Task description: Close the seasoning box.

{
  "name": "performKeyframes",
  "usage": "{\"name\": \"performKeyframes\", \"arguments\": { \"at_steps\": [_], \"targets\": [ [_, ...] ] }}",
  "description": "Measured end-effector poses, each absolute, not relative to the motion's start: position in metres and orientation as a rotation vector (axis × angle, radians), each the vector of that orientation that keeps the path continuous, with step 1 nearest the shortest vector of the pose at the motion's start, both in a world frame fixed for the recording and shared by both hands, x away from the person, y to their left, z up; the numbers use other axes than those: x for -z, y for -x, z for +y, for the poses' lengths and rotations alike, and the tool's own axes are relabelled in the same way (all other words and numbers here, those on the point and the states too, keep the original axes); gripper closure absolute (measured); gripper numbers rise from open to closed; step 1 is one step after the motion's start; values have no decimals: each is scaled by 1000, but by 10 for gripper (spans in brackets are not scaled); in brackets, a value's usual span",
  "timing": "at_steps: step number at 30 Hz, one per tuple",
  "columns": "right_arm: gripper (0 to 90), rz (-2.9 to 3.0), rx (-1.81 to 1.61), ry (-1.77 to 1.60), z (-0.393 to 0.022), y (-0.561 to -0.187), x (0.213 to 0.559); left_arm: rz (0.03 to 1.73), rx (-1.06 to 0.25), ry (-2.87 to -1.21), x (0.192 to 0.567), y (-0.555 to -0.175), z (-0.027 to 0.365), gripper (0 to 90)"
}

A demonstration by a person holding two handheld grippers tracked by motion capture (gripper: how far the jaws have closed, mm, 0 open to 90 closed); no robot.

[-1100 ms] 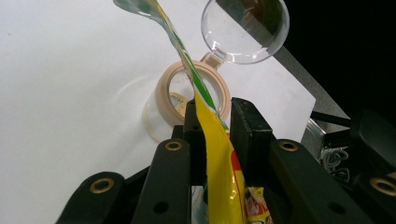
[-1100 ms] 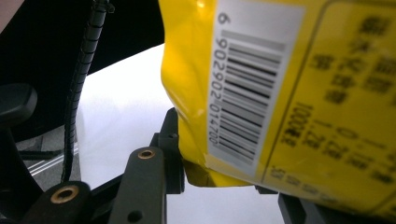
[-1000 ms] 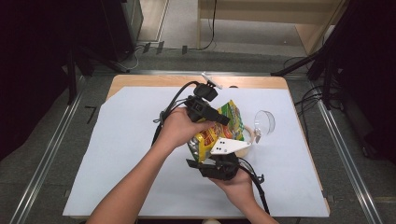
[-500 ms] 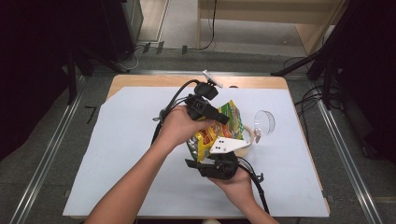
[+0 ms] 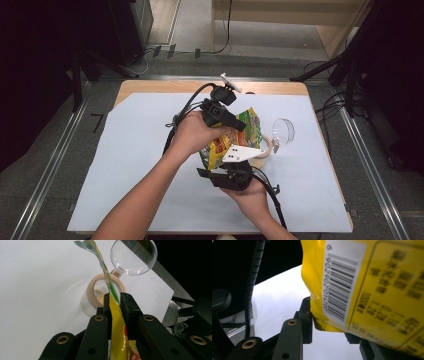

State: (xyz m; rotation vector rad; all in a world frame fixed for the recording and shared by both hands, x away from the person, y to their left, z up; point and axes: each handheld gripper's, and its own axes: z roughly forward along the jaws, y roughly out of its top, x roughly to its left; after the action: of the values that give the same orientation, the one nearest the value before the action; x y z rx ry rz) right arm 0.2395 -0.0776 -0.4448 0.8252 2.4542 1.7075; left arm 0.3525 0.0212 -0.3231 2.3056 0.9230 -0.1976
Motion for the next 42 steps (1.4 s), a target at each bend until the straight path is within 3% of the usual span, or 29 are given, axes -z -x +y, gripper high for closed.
{"name": "performKeyframes", "arguments": {
  "at_steps": [42],
  "targets": [
    [670, 2468, -1715, -835, -76, -254, 444, 955, 227, -2271, 322, -361, 21, 824]
  ]
}}
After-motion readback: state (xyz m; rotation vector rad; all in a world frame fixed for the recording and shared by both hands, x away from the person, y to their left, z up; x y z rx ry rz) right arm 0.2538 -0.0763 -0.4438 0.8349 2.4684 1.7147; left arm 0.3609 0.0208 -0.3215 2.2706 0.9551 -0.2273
